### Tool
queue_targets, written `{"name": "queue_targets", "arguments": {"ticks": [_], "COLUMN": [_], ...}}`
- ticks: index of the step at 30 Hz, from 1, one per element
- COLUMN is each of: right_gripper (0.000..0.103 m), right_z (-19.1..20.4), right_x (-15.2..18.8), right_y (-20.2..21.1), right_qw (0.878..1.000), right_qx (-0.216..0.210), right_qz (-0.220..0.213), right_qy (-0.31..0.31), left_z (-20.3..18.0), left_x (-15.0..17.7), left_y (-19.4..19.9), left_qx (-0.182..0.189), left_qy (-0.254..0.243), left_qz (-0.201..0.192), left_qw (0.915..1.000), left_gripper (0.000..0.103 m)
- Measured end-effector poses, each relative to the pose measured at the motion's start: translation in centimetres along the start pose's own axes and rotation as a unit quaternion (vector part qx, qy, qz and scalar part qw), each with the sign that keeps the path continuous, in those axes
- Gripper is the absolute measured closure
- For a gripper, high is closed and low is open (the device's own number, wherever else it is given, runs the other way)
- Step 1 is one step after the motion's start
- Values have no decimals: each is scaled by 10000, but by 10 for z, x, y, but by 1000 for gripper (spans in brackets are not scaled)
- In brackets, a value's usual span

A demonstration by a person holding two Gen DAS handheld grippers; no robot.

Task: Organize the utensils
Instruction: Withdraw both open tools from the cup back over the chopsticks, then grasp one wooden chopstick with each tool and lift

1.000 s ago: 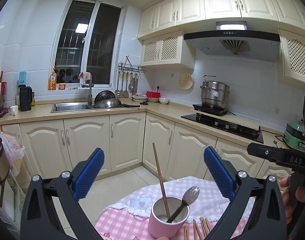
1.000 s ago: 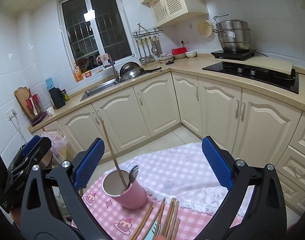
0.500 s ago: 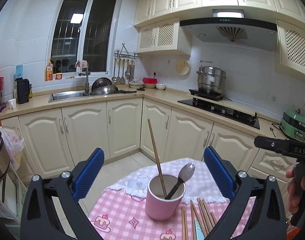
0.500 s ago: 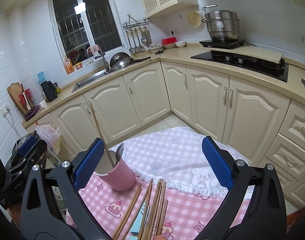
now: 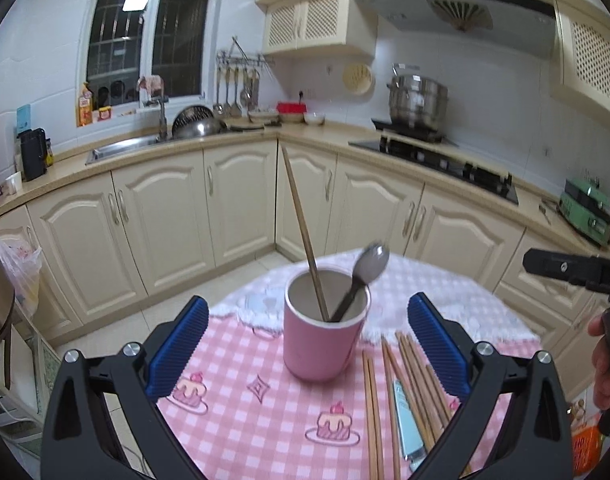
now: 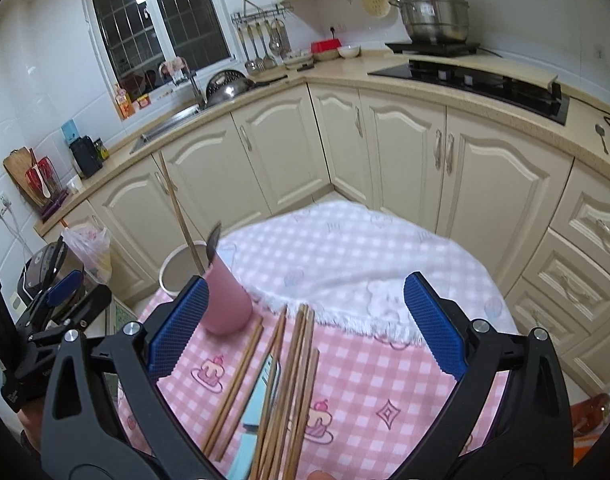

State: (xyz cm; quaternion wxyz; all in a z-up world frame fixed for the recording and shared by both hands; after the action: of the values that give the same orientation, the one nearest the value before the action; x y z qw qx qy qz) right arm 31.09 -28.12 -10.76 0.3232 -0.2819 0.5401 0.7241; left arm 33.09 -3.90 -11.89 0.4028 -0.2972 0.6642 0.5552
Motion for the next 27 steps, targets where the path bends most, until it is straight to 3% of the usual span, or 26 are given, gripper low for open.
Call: {"name": "queue_targets", "arguments": {"ticks": [14,27], "right_gripper": [7,7], "right_z": [-21,-30], "right_x": [52,79], "right_y": [-24,-42], "right_qw": [9974,9938], "right_qx": [134,156], "right_qz": [700,1078], "right_qy": [-133,-205], "left_z": [-16,-27], "left_x": [70,118], "left_y": [-53,-86], "left_qx": [14,58], "left_qy": [-513,-818], "left_qz": [1187,1852], "left_qw": [9916,9793], "left_gripper": [5,5]}}
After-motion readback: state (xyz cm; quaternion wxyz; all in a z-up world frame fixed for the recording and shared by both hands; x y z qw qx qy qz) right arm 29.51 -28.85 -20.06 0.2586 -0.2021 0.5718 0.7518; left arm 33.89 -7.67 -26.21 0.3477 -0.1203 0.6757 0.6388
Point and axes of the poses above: each gripper's, at about its wrist camera, not at the fingertips, and y roughly against the way its jaws point, z to its left, x to its underside, the point moved 9 cm from there along -y, roughly the way its jaws point, and after that the axes turned 1 degree about -z, right-handed, at the moved point
